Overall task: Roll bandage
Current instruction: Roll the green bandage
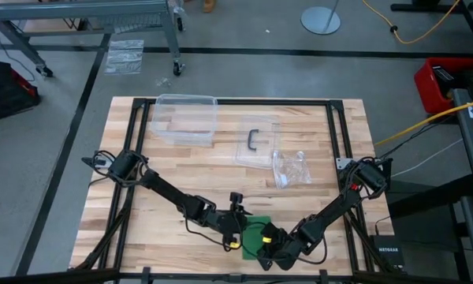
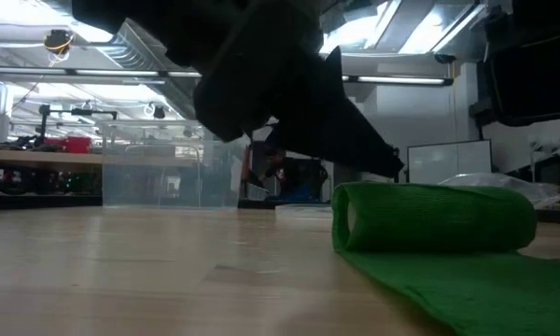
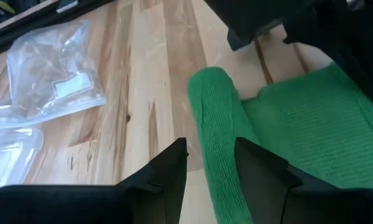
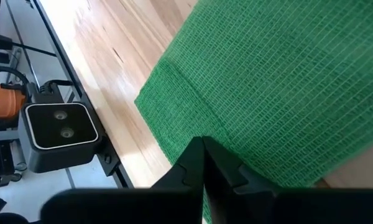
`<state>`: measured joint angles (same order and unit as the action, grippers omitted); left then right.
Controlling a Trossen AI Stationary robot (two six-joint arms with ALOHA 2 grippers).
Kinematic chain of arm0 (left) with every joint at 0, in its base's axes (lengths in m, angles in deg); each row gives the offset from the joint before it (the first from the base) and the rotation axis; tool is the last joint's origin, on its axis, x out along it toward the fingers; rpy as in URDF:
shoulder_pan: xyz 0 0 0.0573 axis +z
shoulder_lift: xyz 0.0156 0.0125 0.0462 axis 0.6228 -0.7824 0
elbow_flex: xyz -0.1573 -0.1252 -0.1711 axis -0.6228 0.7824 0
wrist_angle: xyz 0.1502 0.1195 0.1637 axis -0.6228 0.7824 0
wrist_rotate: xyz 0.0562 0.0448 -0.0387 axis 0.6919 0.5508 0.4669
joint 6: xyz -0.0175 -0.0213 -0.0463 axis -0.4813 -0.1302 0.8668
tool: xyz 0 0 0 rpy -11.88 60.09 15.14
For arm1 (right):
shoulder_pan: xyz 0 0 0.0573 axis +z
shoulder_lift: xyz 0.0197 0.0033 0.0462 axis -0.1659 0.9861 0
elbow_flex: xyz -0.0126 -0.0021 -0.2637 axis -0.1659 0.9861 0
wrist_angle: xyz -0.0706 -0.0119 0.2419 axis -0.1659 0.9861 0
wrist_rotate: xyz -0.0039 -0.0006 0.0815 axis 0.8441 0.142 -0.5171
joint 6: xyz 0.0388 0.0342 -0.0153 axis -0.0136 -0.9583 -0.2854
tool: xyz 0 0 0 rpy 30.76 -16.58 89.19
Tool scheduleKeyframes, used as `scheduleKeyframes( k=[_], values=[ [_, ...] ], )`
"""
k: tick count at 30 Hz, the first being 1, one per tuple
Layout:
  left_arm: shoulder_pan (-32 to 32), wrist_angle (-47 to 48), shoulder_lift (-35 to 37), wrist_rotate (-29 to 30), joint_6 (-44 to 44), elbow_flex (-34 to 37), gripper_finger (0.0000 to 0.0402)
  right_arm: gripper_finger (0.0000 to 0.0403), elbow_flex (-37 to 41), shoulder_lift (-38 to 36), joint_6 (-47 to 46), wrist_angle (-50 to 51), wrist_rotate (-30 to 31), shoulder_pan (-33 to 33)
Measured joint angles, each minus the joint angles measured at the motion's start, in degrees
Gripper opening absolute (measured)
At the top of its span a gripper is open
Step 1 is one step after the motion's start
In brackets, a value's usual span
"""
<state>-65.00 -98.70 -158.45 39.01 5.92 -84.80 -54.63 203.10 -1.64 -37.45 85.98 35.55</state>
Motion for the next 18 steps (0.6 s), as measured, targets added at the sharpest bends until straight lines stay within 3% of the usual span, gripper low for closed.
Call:
scheduleKeyframes(
  k=[18],
  values=[
    [-0.8,2.0,-0.2,-4.8,2.7,0.0,0.0129,0.0005,0.3,-2.5,2.8,0.9,4.6,0.4]
  ],
)
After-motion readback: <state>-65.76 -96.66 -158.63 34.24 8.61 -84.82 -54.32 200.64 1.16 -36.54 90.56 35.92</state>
